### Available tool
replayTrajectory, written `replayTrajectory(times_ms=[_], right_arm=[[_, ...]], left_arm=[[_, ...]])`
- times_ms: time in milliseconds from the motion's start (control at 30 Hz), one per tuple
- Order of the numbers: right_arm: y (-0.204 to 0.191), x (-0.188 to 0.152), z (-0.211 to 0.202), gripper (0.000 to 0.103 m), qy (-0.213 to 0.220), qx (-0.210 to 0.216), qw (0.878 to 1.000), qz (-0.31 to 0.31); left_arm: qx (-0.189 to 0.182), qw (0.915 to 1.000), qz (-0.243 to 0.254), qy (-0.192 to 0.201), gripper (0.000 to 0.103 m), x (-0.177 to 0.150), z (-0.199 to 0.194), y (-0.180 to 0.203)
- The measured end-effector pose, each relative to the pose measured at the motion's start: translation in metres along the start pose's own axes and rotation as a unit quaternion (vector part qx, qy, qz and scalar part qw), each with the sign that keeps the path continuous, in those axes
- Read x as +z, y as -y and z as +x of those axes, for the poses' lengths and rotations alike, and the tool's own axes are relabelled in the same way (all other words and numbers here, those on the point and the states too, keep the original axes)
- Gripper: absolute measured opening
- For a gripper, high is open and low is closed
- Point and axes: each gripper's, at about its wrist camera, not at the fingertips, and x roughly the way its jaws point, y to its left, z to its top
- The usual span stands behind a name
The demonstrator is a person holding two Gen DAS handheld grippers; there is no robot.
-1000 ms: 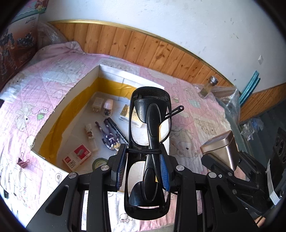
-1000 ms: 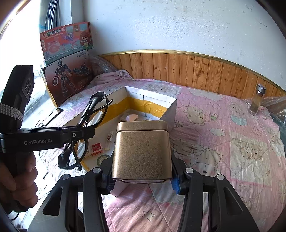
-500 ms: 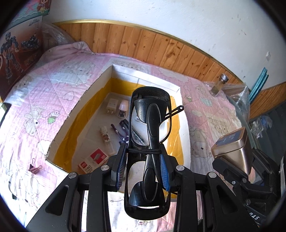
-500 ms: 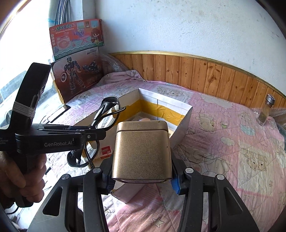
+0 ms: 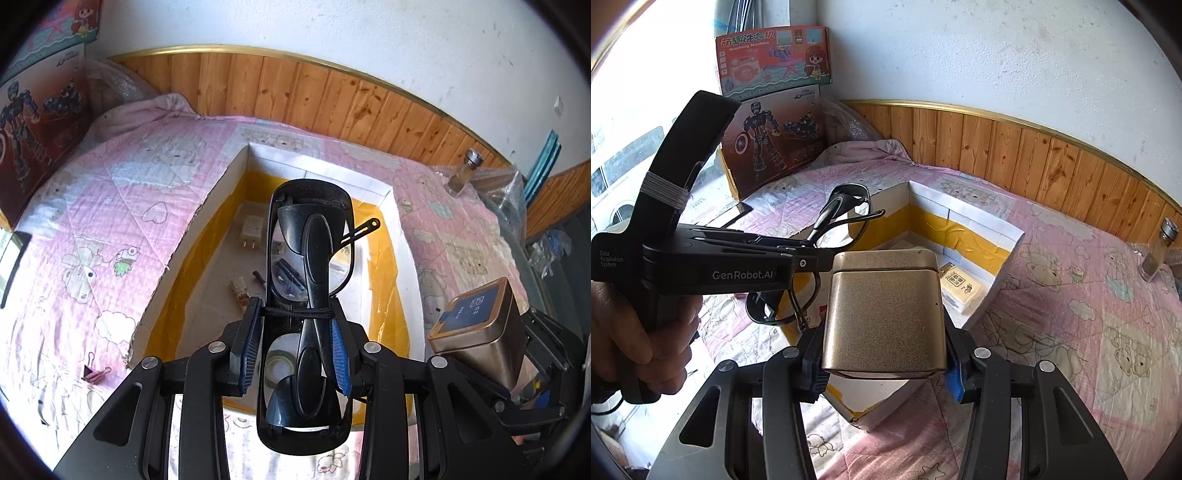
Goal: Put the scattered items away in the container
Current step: 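Carry the glasses and gold tin with both grippers over the white box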
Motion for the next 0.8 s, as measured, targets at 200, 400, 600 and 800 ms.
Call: replayTrajectory(times_ms=[200, 400, 600, 800], right_arm=[[-0.004, 0.002, 0.007, 0.05, -0.005, 0.006, 1.0, -0.005], [-0.004, 0.004, 0.016, 0.05, -0.01, 0.012, 1.0, -0.005], [-0.003, 0.004, 0.023, 0.05, -0.017, 0.018, 1.0, -0.005], [0.0, 0.007, 0.033, 0.05, -0.026, 0.022, 0.999, -0.008]], left_arm=[[-0.001, 1.0, 0.006, -0.006, 0.035, 0.005, 0.006, -0.006], [-0.005, 0.9998, 0.016, -0.014, 0.035, 0.012, 0.013, -0.009], [-0.013, 0.9988, 0.041, -0.026, 0.035, 0.022, 0.024, -0.006], [-0.026, 0.997, 0.059, -0.043, 0.035, 0.033, 0.039, -0.001]])
